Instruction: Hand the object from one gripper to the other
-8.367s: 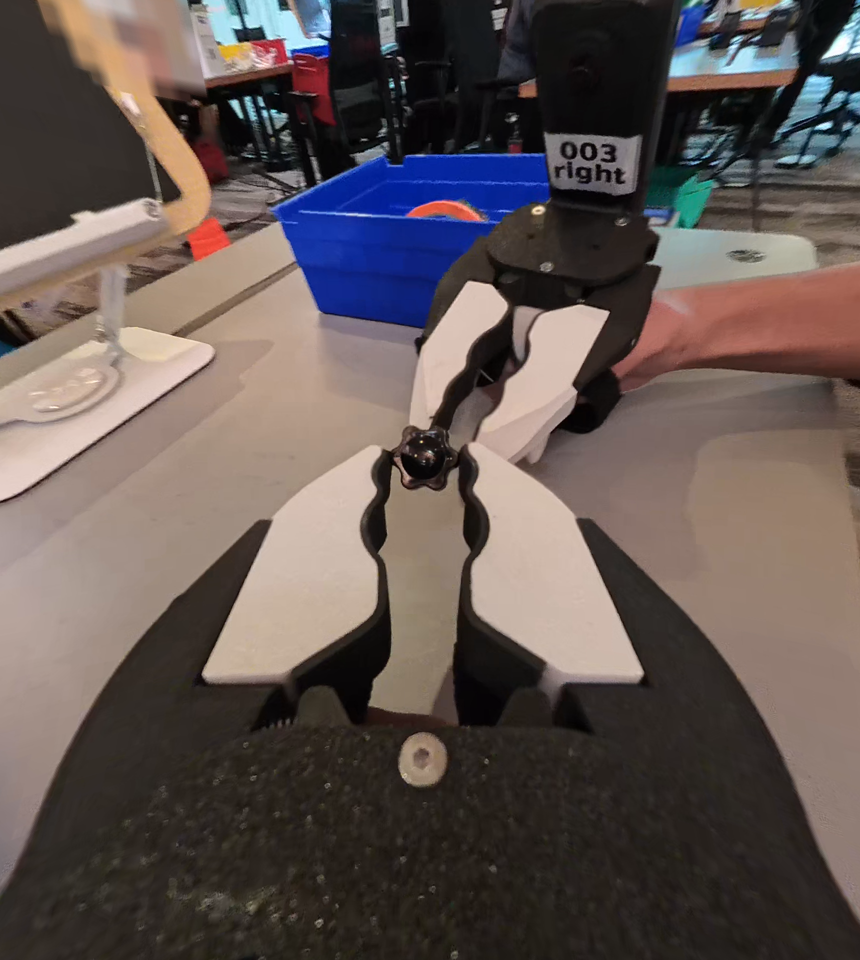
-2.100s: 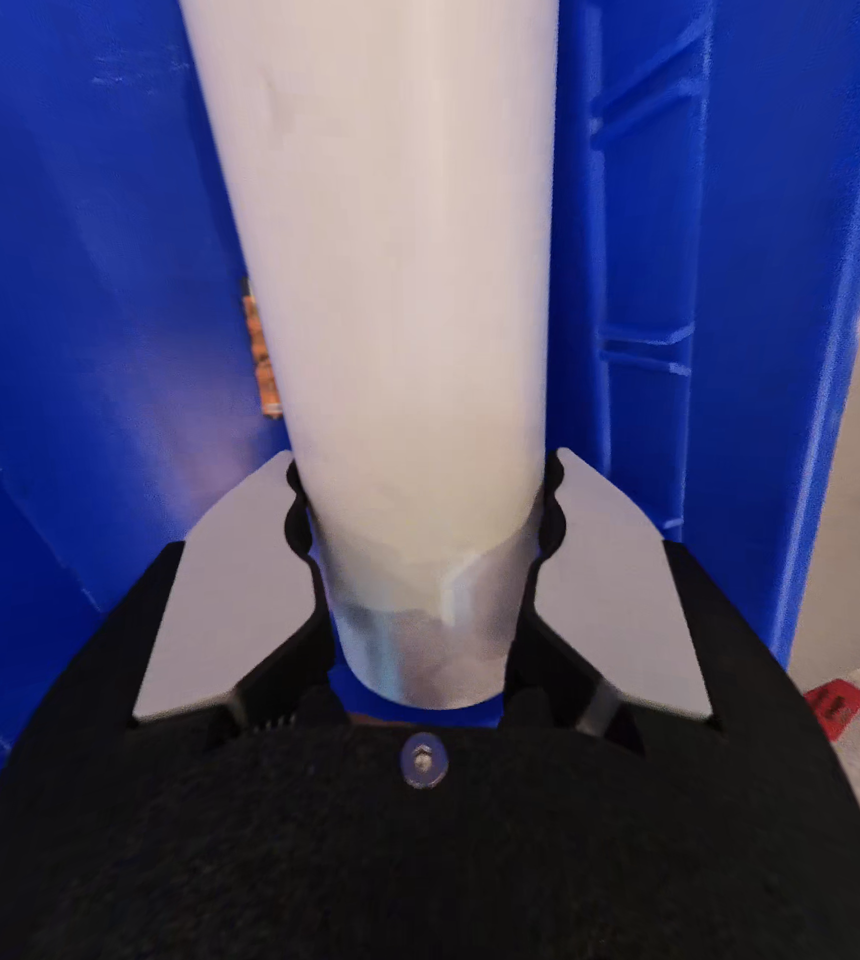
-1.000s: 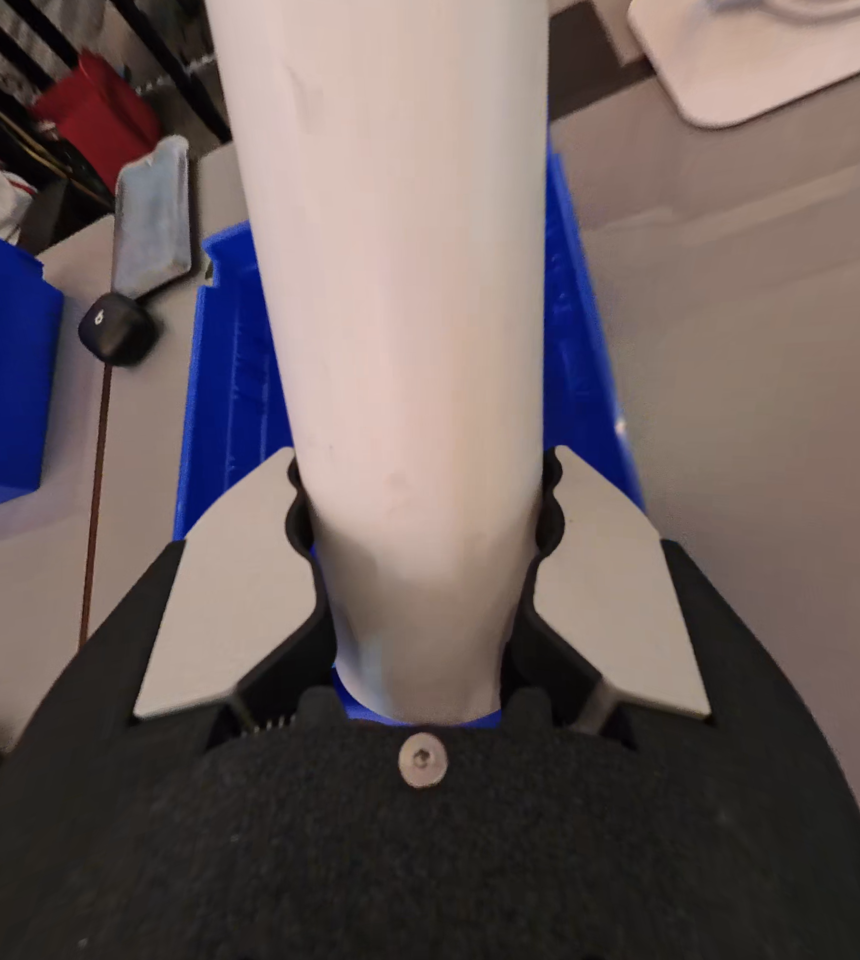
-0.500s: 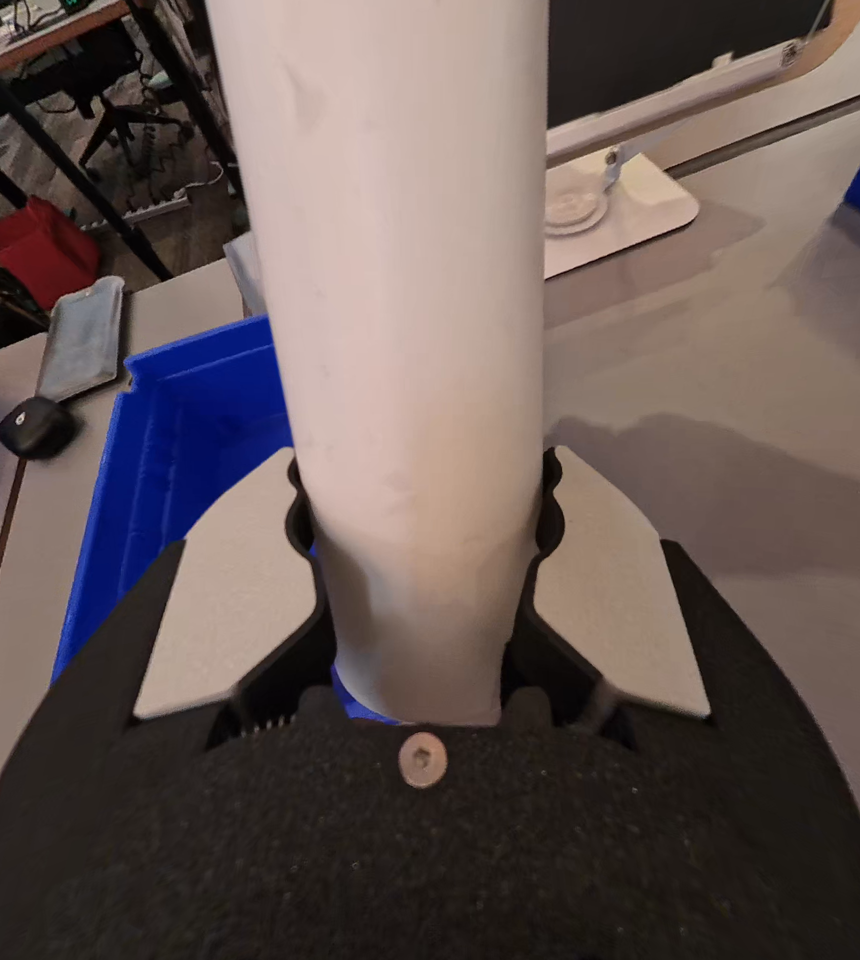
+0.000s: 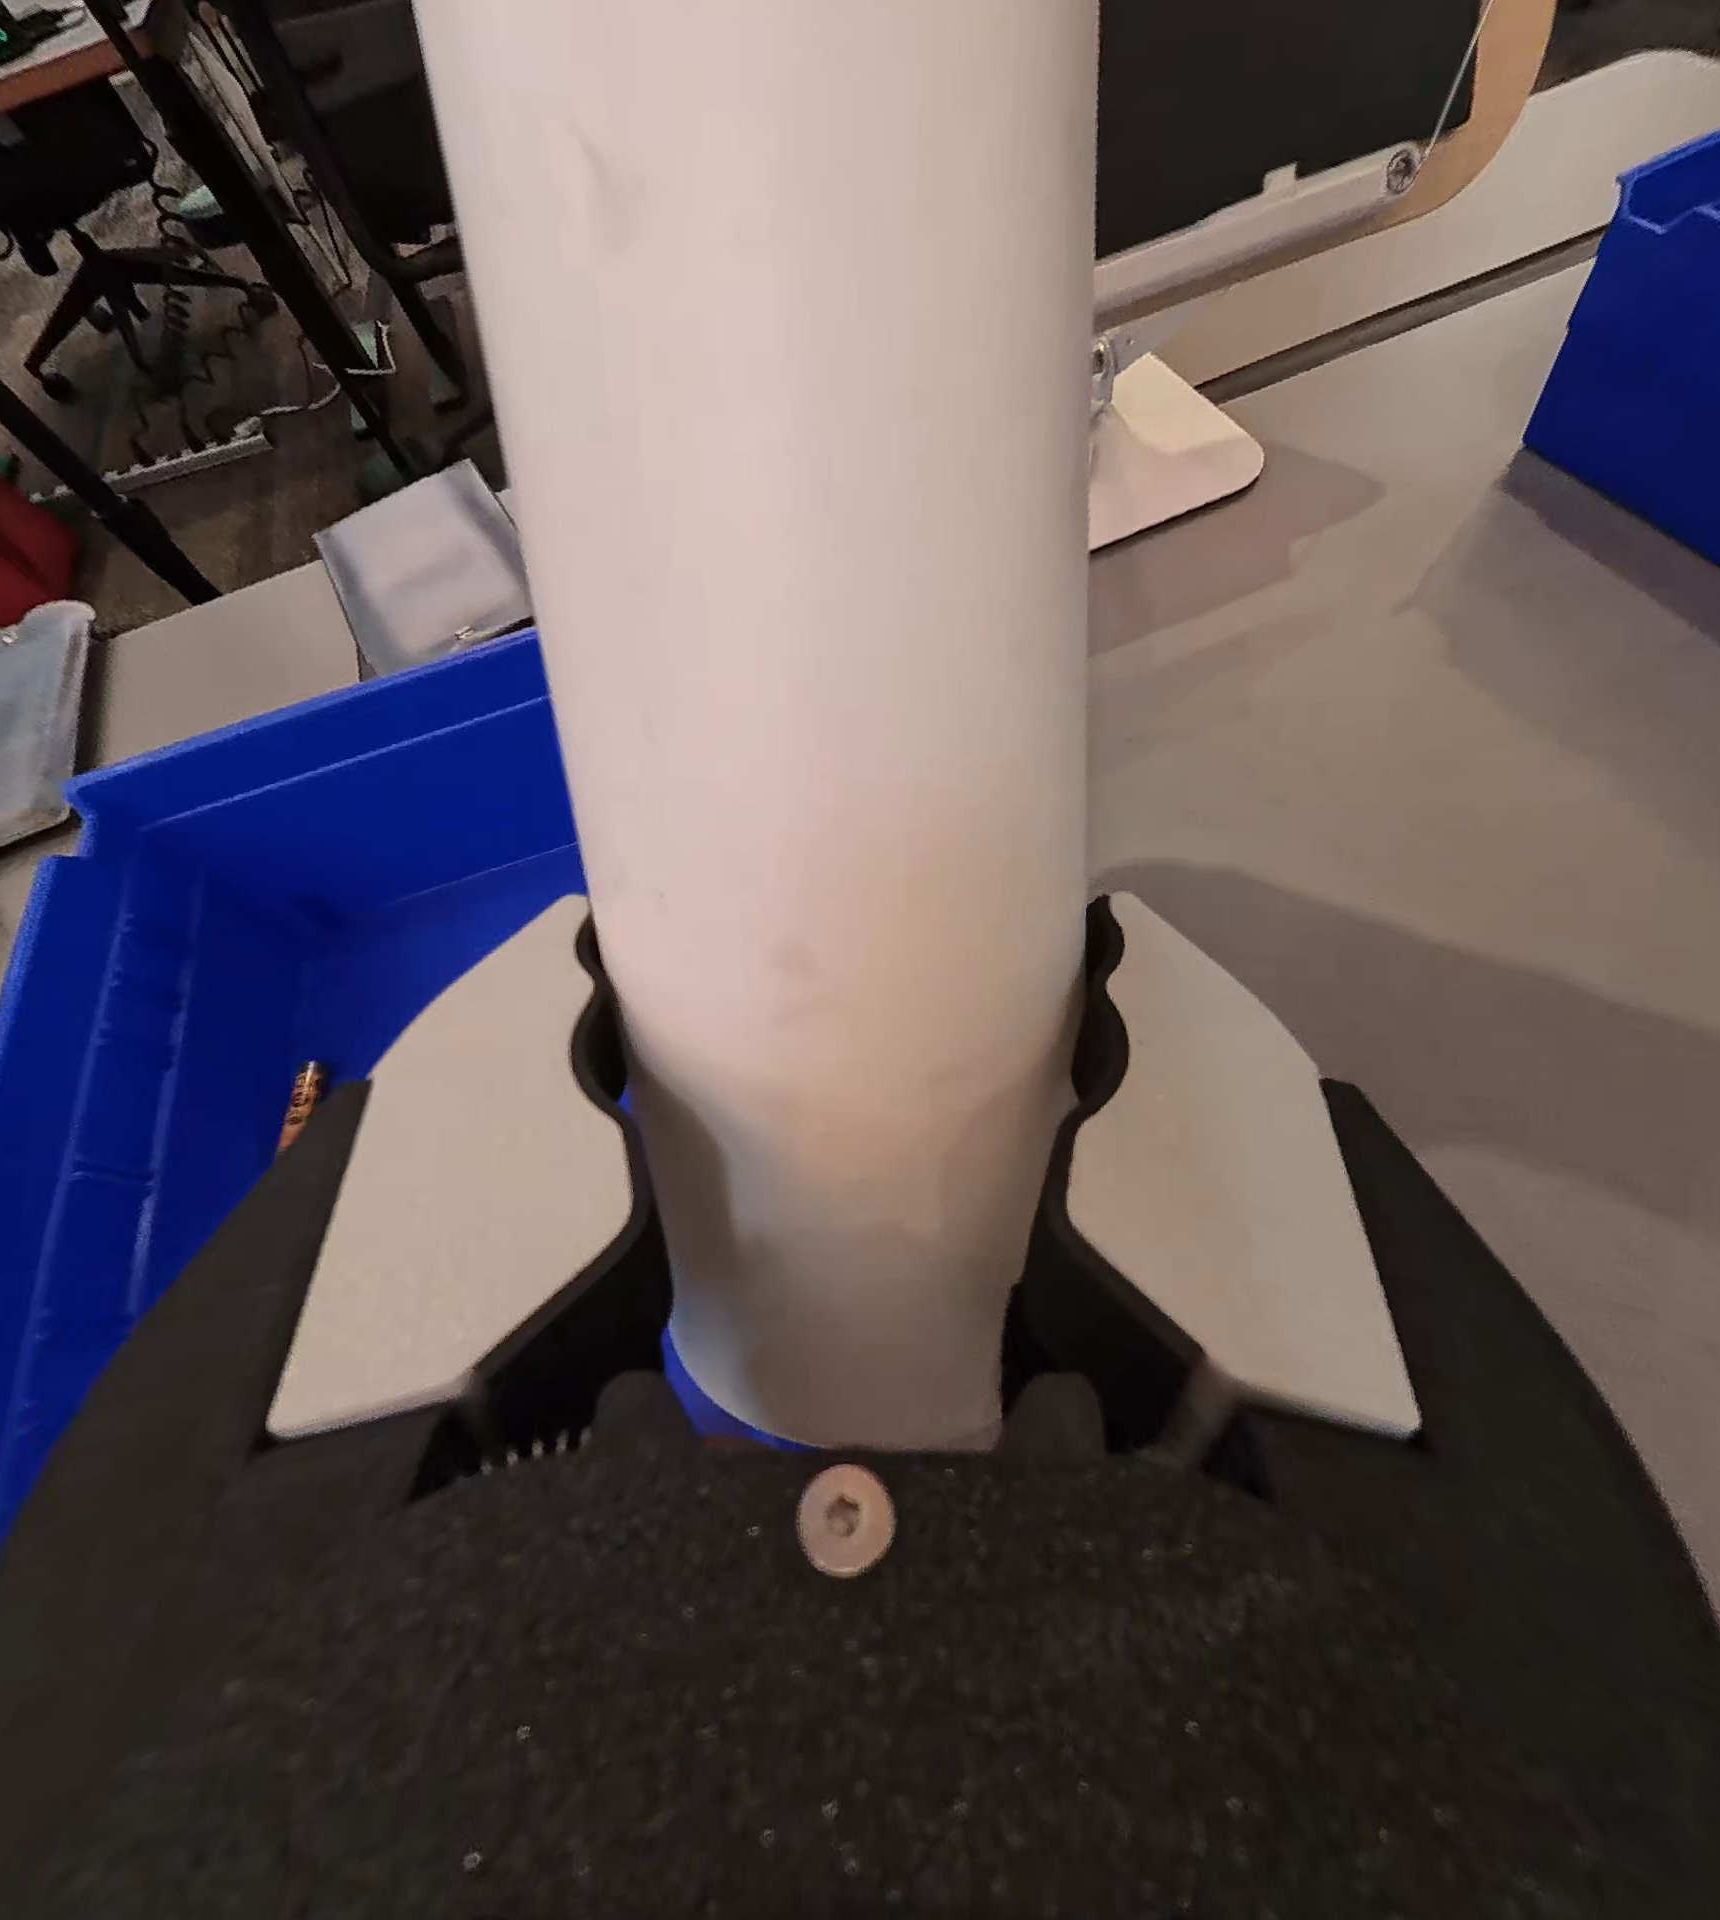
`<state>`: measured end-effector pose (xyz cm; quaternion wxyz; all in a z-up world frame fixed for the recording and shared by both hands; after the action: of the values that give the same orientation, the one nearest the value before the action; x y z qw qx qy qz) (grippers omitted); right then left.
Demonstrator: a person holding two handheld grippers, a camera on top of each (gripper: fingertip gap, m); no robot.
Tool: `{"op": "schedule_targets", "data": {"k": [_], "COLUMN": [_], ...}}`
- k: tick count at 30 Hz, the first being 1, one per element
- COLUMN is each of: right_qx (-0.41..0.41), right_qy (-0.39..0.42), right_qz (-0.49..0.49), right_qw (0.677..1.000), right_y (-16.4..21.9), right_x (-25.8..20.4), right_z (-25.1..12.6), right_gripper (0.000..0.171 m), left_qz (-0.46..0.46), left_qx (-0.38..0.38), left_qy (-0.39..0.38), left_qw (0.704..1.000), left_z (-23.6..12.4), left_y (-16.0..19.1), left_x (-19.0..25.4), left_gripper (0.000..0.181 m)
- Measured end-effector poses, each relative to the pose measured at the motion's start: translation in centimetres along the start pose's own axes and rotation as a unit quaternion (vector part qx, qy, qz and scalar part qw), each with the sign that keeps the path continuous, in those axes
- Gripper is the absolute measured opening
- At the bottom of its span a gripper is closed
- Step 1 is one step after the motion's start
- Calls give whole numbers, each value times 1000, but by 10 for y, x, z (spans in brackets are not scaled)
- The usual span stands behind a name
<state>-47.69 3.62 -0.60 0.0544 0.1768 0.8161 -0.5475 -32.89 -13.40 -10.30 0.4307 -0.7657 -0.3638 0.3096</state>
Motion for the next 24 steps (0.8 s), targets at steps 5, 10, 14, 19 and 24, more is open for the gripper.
{"op": "schedule_targets", "data": {"k": [5,10,14,19,24], "right_qx": [7,-9,21,94,204], "right_qy": [-16,10,13,15,54], "right_qz": [10,-29,-35,-24,-25], "right_qw": [1000,999,999,995,977], "right_y": [-8,-35,-53,-54,10], "right_x": [-4,-19,-27,-36,-67], "right_z": [13,-2,-28,-69,-107], "right_gripper": [43,48,48,48,49], "left_qz": [-29,-18,-2,7,3], "left_qx": [3,14,34,57,85], "left_qy": [10,-5,-16,-17,3], "left_qw": [1000,1000,999,998,996], "left_z": [3,-4,-9,-12,-7], "left_y": [3,-9,-19,-12,-4], "left_x": [-5,-6,-3,10,33], "left_gripper": [86,85,85,85,85]}}
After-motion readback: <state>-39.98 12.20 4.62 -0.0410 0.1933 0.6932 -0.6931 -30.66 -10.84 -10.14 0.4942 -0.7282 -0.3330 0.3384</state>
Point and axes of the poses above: each gripper's, where its closed fingertips meet, z out along the fingers, y out of its underside, x = y × z across the jaws, the point moved 8 cm from there along -z, back along the fingers, and after that the axes turned 3 degrees about x, right-handed, at the moved point
